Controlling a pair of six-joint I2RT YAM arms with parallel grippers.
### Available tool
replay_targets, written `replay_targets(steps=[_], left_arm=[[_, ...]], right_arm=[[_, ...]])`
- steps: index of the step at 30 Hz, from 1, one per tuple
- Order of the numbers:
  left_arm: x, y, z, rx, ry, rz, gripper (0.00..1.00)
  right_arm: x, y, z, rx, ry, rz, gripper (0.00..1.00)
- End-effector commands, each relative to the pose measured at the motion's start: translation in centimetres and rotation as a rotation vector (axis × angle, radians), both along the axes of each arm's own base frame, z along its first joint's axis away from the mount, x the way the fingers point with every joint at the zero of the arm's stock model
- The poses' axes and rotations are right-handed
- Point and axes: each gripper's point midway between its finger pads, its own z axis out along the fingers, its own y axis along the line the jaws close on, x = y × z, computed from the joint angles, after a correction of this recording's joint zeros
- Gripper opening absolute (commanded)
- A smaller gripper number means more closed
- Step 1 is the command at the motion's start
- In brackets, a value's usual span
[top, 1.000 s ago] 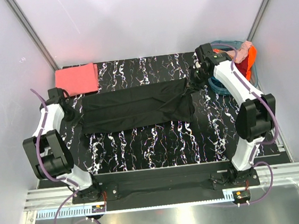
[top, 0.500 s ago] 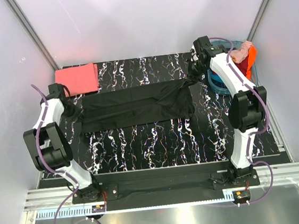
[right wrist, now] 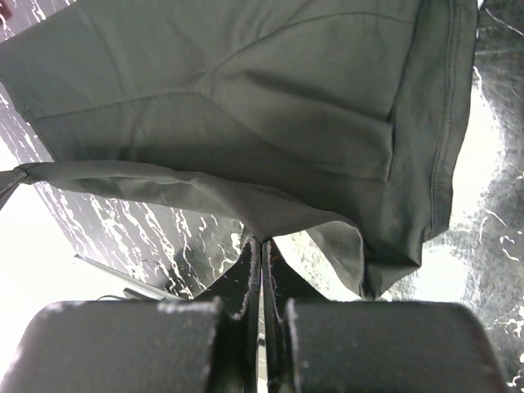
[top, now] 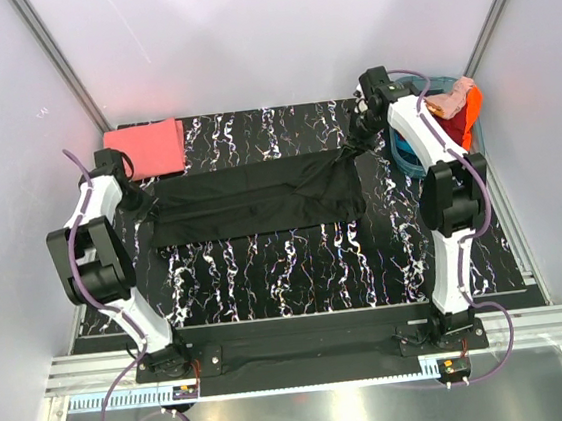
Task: Fold and stack the t-shirts
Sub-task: Fold the tshirt
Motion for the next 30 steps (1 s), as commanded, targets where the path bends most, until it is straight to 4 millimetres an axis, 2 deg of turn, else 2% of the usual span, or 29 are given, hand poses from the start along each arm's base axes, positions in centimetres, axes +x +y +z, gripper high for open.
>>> replay_targets(steps=[1, 9, 12, 13, 15, 16, 17, 18, 19, 20, 22, 23, 24, 26, 27, 28, 29, 30], left_arm=[[2.2, 0.3, 1.0, 0.001, -0.056, -0.002, 0.06], [3.2, 0.6, -0.4, -0.004, -0.029, -0.006, 0.08], [3.9, 0.9, -1.1, -0.001, -0.022, -0.003, 0.14], [4.4, 1.0, -1.3, 0.0, -0.022, -0.006, 0.17], [5.0, 1.2, -1.3, 0.01, -0.023, -0.008, 0.2], [5.5, 1.4, -1.3, 0.016, -0.029, -0.01, 0.23], [6.2, 1.6, -1.2, 0.023, -0.044, -0.017, 0.3], [6.6, 1.8, -1.0, 0.027, -0.051, -0.019, 0.33], [6.9, 1.8, -0.9, 0.03, -0.057, -0.022, 0.35], [7.5, 2.1, -0.4, 0.039, -0.071, -0.026, 0.36], [7.7, 2.5, 0.4, 0.061, -0.081, -0.02, 0.4], [7.7, 2.6, 1.0, 0.072, -0.091, -0.02, 0.41], [7.6, 2.7, 2.2, 0.085, -0.114, -0.016, 0.42], [7.3, 2.6, 3.7, 0.098, -0.149, -0.02, 0.42], [6.6, 2.3, 3.6, 0.095, -0.144, -0.025, 0.42], [6.2, 1.6, 5.3, 0.091, -0.185, -0.042, 0.43], [6.0, 0.7, 5.5, 0.081, -0.198, -0.063, 0.42], [5.5, 0.1, 5.6, 0.069, -0.204, -0.073, 0.42]], right_arm=[[1.2, 0.3, 1.3, 0.035, -0.034, -0.001, 0.0], [2.2, 0.4, -0.8, 0.032, -0.01, -0.006, 0.0], [3.0, 0.4, -2.0, 0.035, -0.007, -0.015, 0.01], [3.8, 0.2, -2.2, 0.038, -0.029, -0.022, 0.02], [4.6, 0.0, -3.9, 0.039, -0.024, -0.035, 0.02], [5.6, -0.1, -4.2, 0.044, -0.059, -0.043, 0.02], [6.2, -0.4, -5.5, 0.043, -0.047, -0.053, 0.03], [6.9, -0.3, -5.6, 0.054, -0.056, -0.068, 0.03], [7.6, -0.3, -5.7, 0.062, -0.071, -0.077, 0.07], [8.1, -0.3, -6.6, 0.069, -0.059, -0.085, 0.1], [9.4, 0.1, -5.6, 0.089, -0.093, -0.075, 0.18], [9.6, 0.1, -6.7, 0.083, -0.07, -0.076, 0.29], [10.7, 0.2, -5.1, 0.088, -0.115, -0.07, 0.32], [10.1, 0.2, -5.7, 0.081, -0.061, -0.059, 0.39], [10.3, 0.2, -4.5, 0.085, -0.082, -0.054, 0.43], [9.6, 0.0, -4.5, 0.068, -0.052, -0.056, 0.48], [9.3, -0.5, -3.4, 0.042, -0.071, -0.061, 0.53], [8.5, -0.8, -3.7, 0.027, -0.049, -0.06, 0.55]])
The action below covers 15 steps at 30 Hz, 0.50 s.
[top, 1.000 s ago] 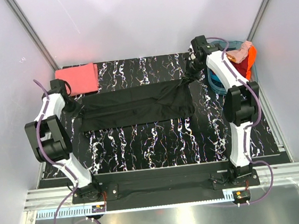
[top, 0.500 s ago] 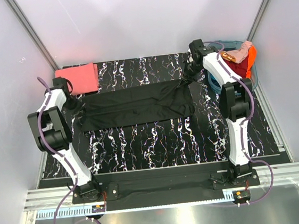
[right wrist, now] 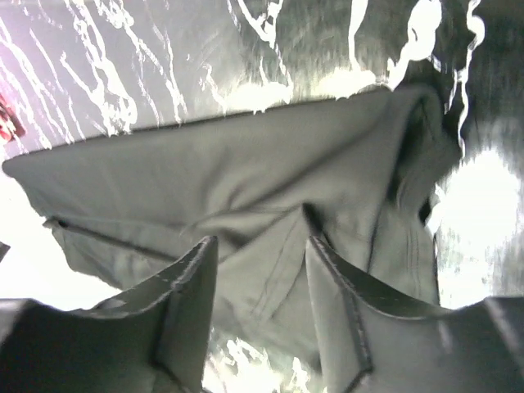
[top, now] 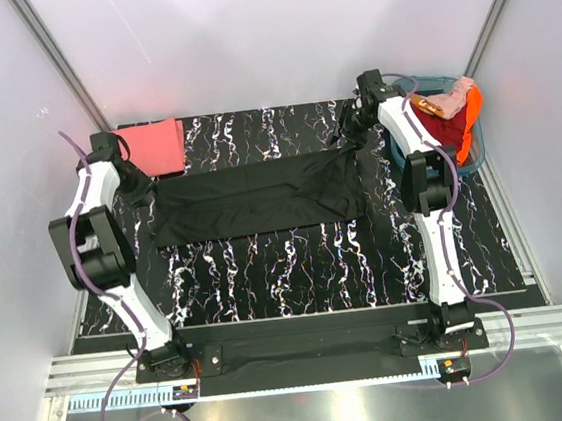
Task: Fold and stack the t-shirts
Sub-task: Fold the tshirt
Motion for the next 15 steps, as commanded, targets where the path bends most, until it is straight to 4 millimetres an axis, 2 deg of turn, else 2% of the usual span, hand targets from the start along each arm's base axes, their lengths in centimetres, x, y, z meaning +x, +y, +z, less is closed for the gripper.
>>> replay_targets(steps=[1, 2, 3, 4, 5, 6, 8, 9, 11, 15], left_arm=[[-1.5, -2.5, 4.0, -0.014, -0.118, -0.07, 0.41], [-1.6, -3.7, 3.7, -0.036, -0.134, -0.09, 0.41], [-2.1, -4.5, 3.2, -0.059, -0.134, -0.104, 0.41], [-3.3, -5.4, 1.9, -0.092, -0.112, -0.117, 0.39], [-3.8, -6.2, 1.3, -0.106, -0.099, -0.129, 0.39], [-4.1, -6.6, 0.7, -0.115, -0.088, -0.136, 0.38], [-5.0, -7.2, -0.9, -0.148, -0.052, -0.137, 0.37], [-5.2, -7.2, -1.3, -0.146, -0.038, -0.136, 0.37], [-5.5, -7.2, -2.0, -0.147, -0.02, -0.138, 0.36], [-6.1, -7.3, -2.9, -0.151, 0.002, -0.142, 0.36]], right_arm=[[-2.1, -0.5, 4.6, -0.031, -0.02, 0.022, 0.57], [-2.7, -0.9, 6.6, -0.039, -0.051, 0.02, 0.58], [-4.2, -1.0, 5.5, -0.043, -0.003, 0.029, 0.59], [-4.7, -0.7, 5.8, -0.035, -0.013, 0.038, 0.59], [-5.7, -0.2, 7.6, -0.006, -0.034, 0.054, 0.59], [-7.4, 0.2, 6.2, 0.012, 0.02, 0.074, 0.59], [-8.9, 2.1, 6.7, 0.07, 0.022, 0.126, 0.59], [-10.0, 2.3, 5.5, 0.066, 0.054, 0.134, 0.59], [-10.4, 3.5, 5.3, 0.078, 0.033, 0.161, 0.59], [-10.8, 4.4, 3.9, 0.121, 0.075, 0.143, 0.59]])
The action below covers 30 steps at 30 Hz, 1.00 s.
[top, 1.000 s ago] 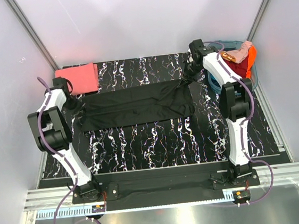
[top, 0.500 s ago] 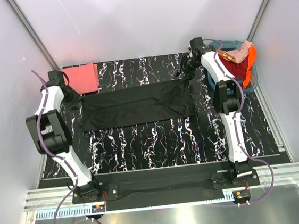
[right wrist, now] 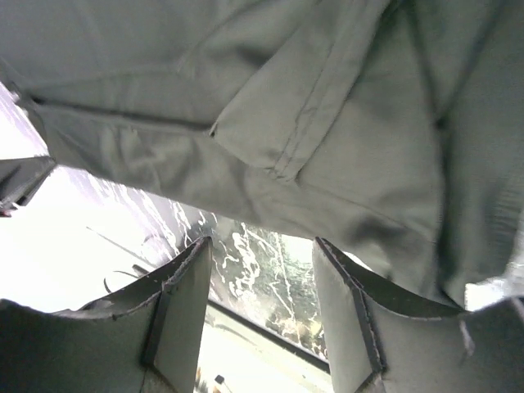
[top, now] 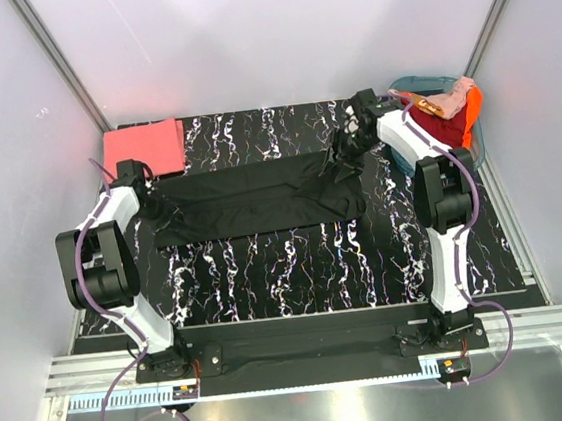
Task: Fold and stack the t-shirts
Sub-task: Fold the tshirt
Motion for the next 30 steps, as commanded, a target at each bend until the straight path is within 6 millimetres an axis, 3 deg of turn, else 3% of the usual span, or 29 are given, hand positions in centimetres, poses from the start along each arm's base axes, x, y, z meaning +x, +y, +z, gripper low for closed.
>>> replay_targets(steps=[1, 5, 9, 10, 11, 15, 17, 18, 19, 26, 30], left_arm=[[0.9, -0.1, 0.3, -0.013, -0.05, -0.006, 0.36], [0.1, -0.1, -0.5, -0.014, -0.03, -0.011, 0.35], [-0.7, -0.1, -1.1, -0.005, -0.007, -0.011, 0.35], [-1.0, -0.1, -1.3, -0.006, -0.003, -0.009, 0.35], [-1.0, -0.1, -1.3, -0.006, -0.001, -0.011, 0.35], [-1.4, 0.0, -1.5, 0.0, 0.013, -0.011, 0.35], [-1.6, 0.0, -1.5, 0.001, 0.018, -0.017, 0.35], [-1.6, 0.0, -1.5, 0.006, 0.022, -0.018, 0.35], [-1.8, 0.1, -1.5, 0.012, 0.026, -0.022, 0.35], [-2.4, 0.3, -1.8, 0.027, 0.05, -0.026, 0.35], [-2.9, 0.5, -2.4, 0.033, 0.077, -0.026, 0.35]], right_arm=[[0.0, 1.1, 1.2, 0.051, -0.029, 0.009, 0.59], [-1.2, -1.2, 1.0, -0.088, -0.059, 0.04, 0.64], [-4.5, -4.4, 1.0, -0.226, -0.061, 0.056, 0.68], [-5.1, -5.0, 2.0, -0.244, -0.09, 0.052, 0.69], [-6.4, -5.7, 0.9, -0.273, -0.066, 0.063, 0.7], [-7.8, -7.0, -0.3, -0.253, -0.071, 0.055, 0.58], [-8.0, -7.2, -0.5, -0.224, -0.088, 0.057, 0.54], [-7.5, -6.9, -0.3, -0.212, -0.123, 0.066, 0.44], [-7.4, -6.8, -0.5, -0.205, -0.129, 0.078, 0.42], [-6.4, -6.8, -2.7, -0.216, -0.142, 0.122, 0.42], [-6.1, -6.4, -3.3, -0.196, -0.121, 0.124, 0.36]])
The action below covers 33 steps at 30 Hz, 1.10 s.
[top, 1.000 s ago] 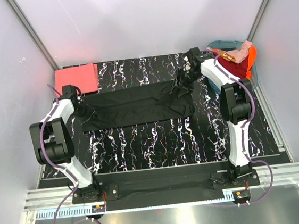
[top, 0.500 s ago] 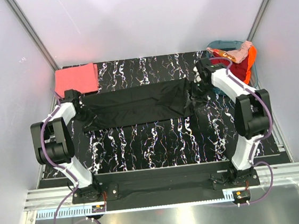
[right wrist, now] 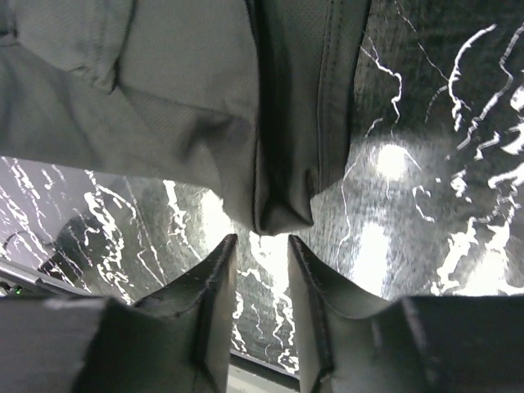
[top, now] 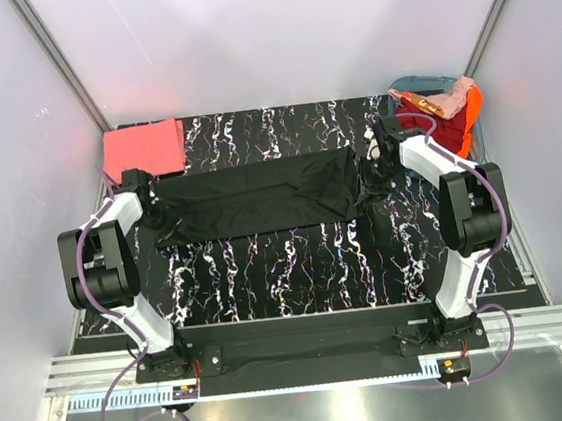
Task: Fold and stack the t-shirts
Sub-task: Fold the tshirt
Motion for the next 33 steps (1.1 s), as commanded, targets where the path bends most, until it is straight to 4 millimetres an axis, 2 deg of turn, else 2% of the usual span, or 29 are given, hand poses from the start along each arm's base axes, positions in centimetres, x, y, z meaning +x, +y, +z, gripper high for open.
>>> replay_targets(steps=[1, 3, 8, 18, 22, 23, 26, 27, 28, 33], left_arm=[[-0.4, 0.7, -0.4, 0.029, 0.012, -0.007, 0.35], [-0.5, 0.7, -0.5, 0.032, 0.02, -0.007, 0.35], [-0.4, 0.8, -0.7, 0.032, 0.025, -0.004, 0.35], [-0.3, 1.0, -1.3, 0.04, 0.045, 0.006, 0.35], [-0.3, 1.3, -1.3, 0.045, 0.052, 0.004, 0.35], [-0.3, 1.3, -1.3, 0.046, 0.052, 0.005, 0.35], [-0.2, 1.5, -1.3, 0.05, 0.053, 0.006, 0.35], [-0.3, 1.6, -1.4, 0.049, 0.057, 0.007, 0.35], [-0.2, 1.6, -1.4, 0.051, 0.059, 0.006, 0.35], [-0.3, 1.9, -1.8, 0.062, 0.071, 0.005, 0.35]], right_arm=[[1.0, 0.6, 0.0, 0.022, -0.033, 0.029, 0.35], [0.8, 0.5, -0.2, 0.023, -0.023, 0.025, 0.32], [-0.3, 0.6, -0.9, 0.03, 0.006, 0.025, 0.34], [-0.1, 0.7, -1.7, 0.028, 0.019, 0.025, 0.34], [0.1, 1.3, -2.0, 0.058, 0.031, 0.026, 0.29], [0.2, 1.5, -2.0, 0.066, 0.029, 0.025, 0.21], [0.9, 1.7, -1.9, 0.078, 0.014, 0.01, 0.13], [1.2, 1.7, -1.7, 0.078, 0.005, 0.009, 0.03], [1.4, 1.7, -1.7, 0.07, 0.002, 0.006, 0.0], [3.1, -0.5, -1.0, -0.064, -0.036, -0.021, 0.0]])
